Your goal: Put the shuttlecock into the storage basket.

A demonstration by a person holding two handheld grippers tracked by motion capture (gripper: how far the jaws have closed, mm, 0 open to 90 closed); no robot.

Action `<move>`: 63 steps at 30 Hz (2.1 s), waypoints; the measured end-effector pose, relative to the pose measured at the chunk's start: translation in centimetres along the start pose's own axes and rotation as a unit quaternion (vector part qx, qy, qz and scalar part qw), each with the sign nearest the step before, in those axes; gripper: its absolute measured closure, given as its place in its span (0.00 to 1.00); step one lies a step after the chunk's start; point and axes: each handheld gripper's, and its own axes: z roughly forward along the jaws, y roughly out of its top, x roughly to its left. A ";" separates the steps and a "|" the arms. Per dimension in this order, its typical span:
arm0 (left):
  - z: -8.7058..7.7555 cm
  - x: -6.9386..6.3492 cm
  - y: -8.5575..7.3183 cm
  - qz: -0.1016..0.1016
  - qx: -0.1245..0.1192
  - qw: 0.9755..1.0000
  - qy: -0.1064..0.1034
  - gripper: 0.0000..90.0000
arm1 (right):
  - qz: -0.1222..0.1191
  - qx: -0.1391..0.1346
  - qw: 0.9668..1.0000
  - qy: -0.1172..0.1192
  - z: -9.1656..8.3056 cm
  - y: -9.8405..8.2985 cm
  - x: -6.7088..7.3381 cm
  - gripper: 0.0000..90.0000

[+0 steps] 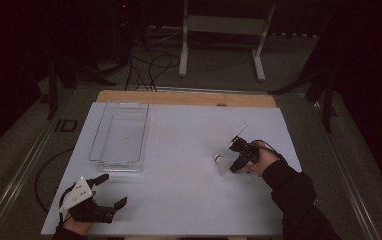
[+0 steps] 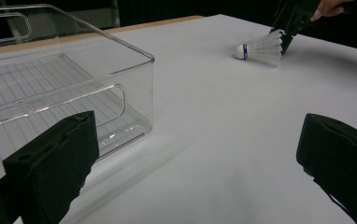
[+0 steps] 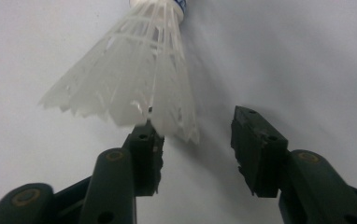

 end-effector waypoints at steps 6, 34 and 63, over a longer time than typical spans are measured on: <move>0.0 0.0 0.0 -0.001 0.000 1.000 -0.001 0.00 | -0.008 -0.004 1.000 0.004 0.5 0.5 0.1 0.71; 0.1 0.0 0.0 0.001 0.005 1.000 -0.004 0.00 | -0.090 0.006 0.995 0.041 0.1 1.3 0.5 1.00; 0.4 -0.1 0.0 0.002 0.014 1.000 -0.009 0.00 | -0.248 0.041 0.966 0.064 -1.2 0.8 3.7 1.00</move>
